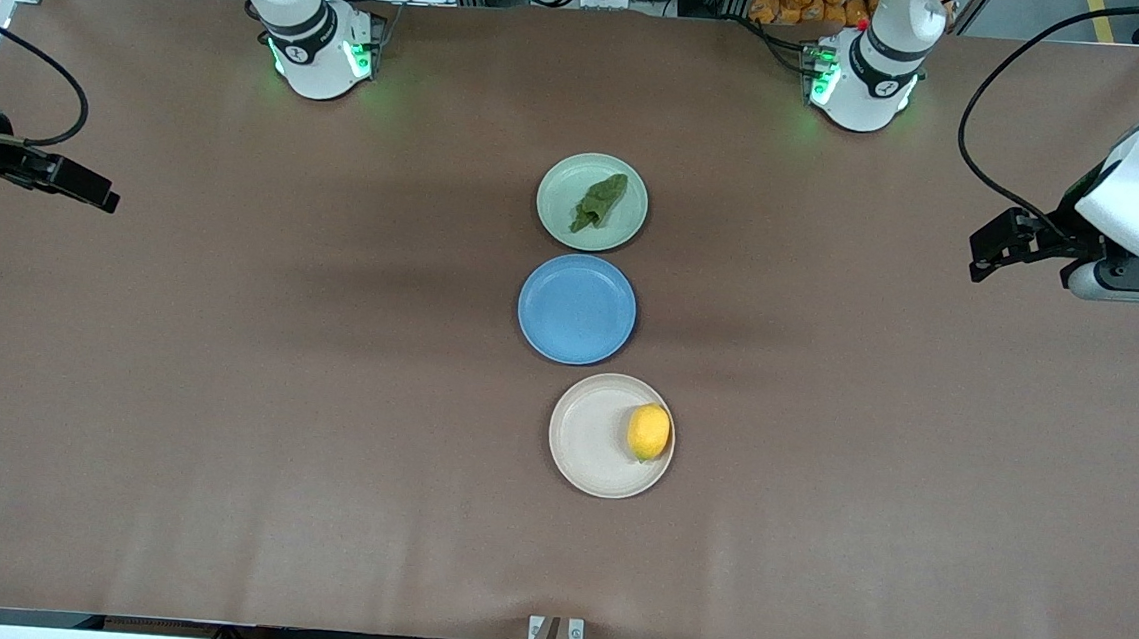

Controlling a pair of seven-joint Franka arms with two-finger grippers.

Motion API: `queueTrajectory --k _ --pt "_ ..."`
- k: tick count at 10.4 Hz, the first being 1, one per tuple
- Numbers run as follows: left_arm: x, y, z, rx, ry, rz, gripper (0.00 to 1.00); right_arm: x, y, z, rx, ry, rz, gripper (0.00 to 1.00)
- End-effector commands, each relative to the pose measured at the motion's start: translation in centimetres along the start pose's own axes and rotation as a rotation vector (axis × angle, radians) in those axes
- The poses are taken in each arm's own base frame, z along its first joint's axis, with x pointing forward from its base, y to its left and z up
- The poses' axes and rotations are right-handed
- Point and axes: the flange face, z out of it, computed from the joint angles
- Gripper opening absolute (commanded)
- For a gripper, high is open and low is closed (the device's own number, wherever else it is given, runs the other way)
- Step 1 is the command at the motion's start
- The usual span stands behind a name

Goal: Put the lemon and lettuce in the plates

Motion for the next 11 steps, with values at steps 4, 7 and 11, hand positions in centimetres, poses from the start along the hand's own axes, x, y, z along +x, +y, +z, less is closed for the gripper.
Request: queueTrajectory --k 4,7,11 --pt "0.04 -1.14 -0.31 -0.021 -0.005 0.006 1.0 -0.03 0.16 -0.52 0.001 -0.003 -0.006 1.0" --pt "0.11 -1.22 -0.23 -0.022 -0.005 0.004 1.0 -0.08 0.34 -0.44 -0.001 -0.012 -0.003 1.0" --pt "0.14 -1.13 -0.15 -0.022 -0.007 0.006 1.0 -0.07 0.51 -0.28 -0.002 -0.018 0.0 1.0"
